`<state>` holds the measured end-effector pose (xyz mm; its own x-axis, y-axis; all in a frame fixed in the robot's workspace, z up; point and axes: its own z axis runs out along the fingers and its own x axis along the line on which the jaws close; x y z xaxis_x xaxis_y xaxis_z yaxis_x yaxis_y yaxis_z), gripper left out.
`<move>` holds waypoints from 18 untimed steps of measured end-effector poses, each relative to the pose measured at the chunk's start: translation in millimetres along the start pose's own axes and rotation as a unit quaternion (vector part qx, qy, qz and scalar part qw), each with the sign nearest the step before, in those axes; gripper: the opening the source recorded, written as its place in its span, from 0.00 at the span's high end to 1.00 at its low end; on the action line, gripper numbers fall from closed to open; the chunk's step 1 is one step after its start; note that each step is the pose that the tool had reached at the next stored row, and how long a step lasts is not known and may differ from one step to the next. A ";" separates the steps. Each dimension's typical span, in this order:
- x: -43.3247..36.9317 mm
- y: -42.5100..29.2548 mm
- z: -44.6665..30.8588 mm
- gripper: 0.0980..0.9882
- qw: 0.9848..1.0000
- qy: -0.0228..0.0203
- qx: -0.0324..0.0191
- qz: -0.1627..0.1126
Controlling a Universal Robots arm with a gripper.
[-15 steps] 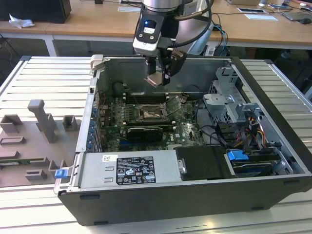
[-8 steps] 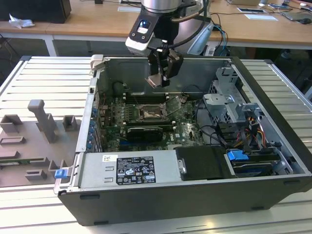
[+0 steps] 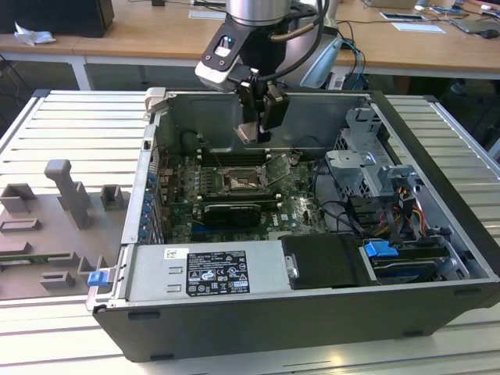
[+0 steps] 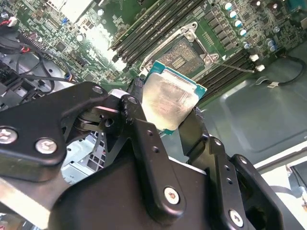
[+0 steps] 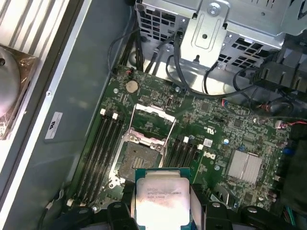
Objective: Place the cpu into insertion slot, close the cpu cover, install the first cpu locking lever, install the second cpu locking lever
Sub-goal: 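Place the cpu into insertion slot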
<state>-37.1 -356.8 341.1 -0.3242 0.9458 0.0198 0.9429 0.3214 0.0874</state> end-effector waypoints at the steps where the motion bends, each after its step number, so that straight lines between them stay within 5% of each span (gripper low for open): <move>1: 0.0 0.0 0.6 0.50 1.000 0.000 0.000 0.001; 6: -0.1 -0.4 4.1 0.50 1.000 0.000 0.001 0.004; 12: 0.4 -0.9 13.5 0.50 0.998 -0.004 0.003 0.058; 18: 0.3 -1.5 21.1 0.50 0.997 -0.005 0.004 0.081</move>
<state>-37.1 -356.0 320.0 -0.1678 0.9856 0.0226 0.9833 0.1657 0.0757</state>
